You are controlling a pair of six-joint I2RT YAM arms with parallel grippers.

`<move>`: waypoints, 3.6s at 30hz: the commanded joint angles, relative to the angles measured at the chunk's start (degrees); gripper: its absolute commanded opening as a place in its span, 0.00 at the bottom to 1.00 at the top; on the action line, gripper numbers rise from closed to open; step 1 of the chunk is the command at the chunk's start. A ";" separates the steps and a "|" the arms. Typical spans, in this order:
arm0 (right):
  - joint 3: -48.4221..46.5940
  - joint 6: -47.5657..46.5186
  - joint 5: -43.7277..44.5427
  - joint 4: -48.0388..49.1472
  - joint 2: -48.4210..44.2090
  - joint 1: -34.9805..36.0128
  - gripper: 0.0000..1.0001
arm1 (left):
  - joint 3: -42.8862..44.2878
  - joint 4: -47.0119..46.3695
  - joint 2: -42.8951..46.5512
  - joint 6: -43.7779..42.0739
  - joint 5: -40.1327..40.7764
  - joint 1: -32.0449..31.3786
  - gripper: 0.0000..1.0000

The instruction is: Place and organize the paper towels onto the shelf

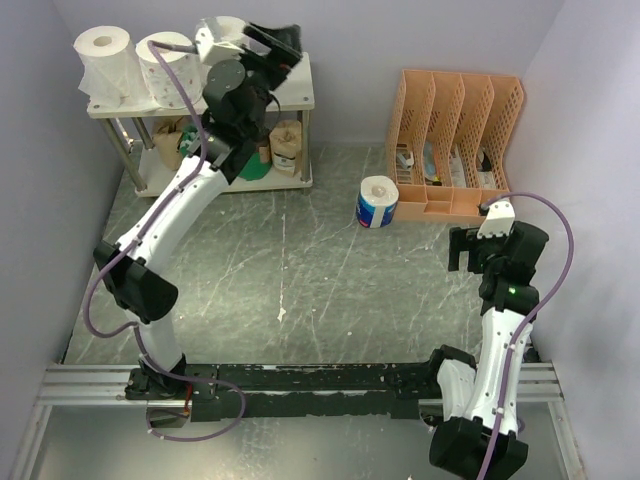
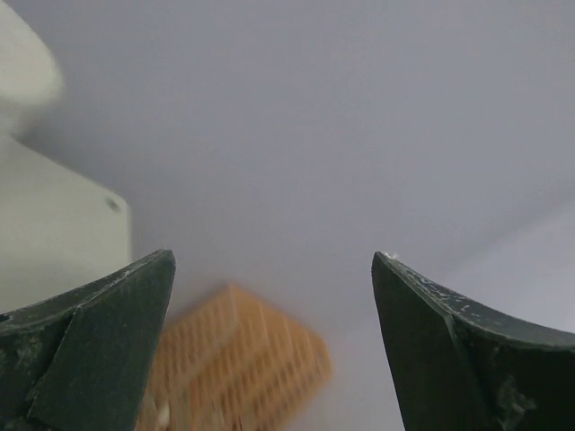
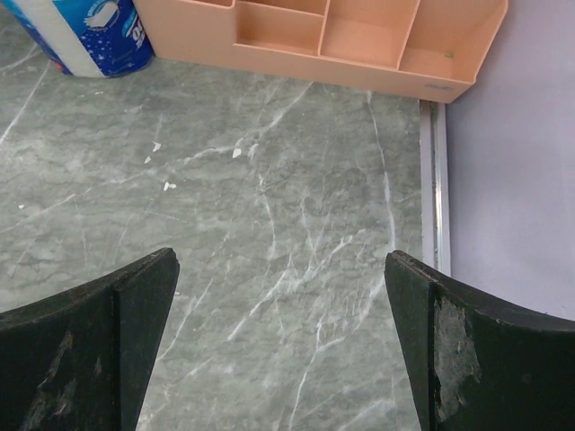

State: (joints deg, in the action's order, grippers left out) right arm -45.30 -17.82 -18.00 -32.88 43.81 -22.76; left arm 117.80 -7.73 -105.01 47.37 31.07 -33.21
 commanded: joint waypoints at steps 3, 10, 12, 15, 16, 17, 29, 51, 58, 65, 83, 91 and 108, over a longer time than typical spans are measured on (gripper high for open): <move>0.61 0.51 0.37 1.02 -3.20 0.00 1.00 | -8.77 9.62 -3.28 6.21 -20.73 -6.89 1.00; 0.39 0.30 0.12 0.67 -2.83 0.00 1.00 | -19.77 7.69 -9.79 18.31 -19.75 -10.42 1.00; 0.39 0.24 0.07 0.66 -2.85 0.00 1.00 | -21.67 6.20 -11.14 20.44 -18.98 -11.24 1.00; 0.39 0.16 -0.17 0.68 -2.90 0.00 1.00 | -21.33 6.30 -14.74 22.82 -19.50 -12.10 1.00; 0.40 0.11 -0.27 0.65 -2.86 0.00 1.00 | -21.22 6.13 -15.77 23.56 -20.00 -12.29 1.00; 0.41 0.14 -0.26 0.66 -2.89 -0.04 1.00 | -21.41 5.38 -16.73 24.13 -20.59 -12.46 1.00; 0.41 -0.09 -0.64 0.49 -2.63 0.00 1.00 | -15.81 4.89 -26.67 26.39 -24.21 -13.31 1.00; 0.51 -0.32 -1.15 0.40 -2.20 0.01 1.00 | -8.85 7.96 -29.73 26.10 -20.90 -12.42 0.87; 0.40 -0.54 -1.77 0.21 -1.71 0.06 1.00 | -3.50 13.49 -33.16 25.22 -24.38 -11.87 0.76; 0.38 -0.55 -2.19 0.01 -1.36 0.02 1.00 | -1.17 19.00 -33.82 26.07 -22.50 -11.79 0.77; 0.30 -0.76 -2.66 -0.08 -1.51 0.09 1.00 | 4.76 20.95 -36.45 23.46 -25.18 -11.52 0.38; 0.39 -0.84 -2.70 -0.06 -1.67 0.04 1.00 | 3.60 17.23 -36.22 18.93 -27.49 -11.66 0.07; 0.43 -0.71 -2.27 0.12 -1.67 0.08 1.00 | -15.34 4.77 -12.42 17.31 -22.19 -13.68 0.07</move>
State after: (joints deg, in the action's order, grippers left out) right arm -45.30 -18.06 -20.14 -32.91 42.72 -22.76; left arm 103.33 4.95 -126.85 65.21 7.84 -46.33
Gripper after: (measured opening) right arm 0.999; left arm 0.106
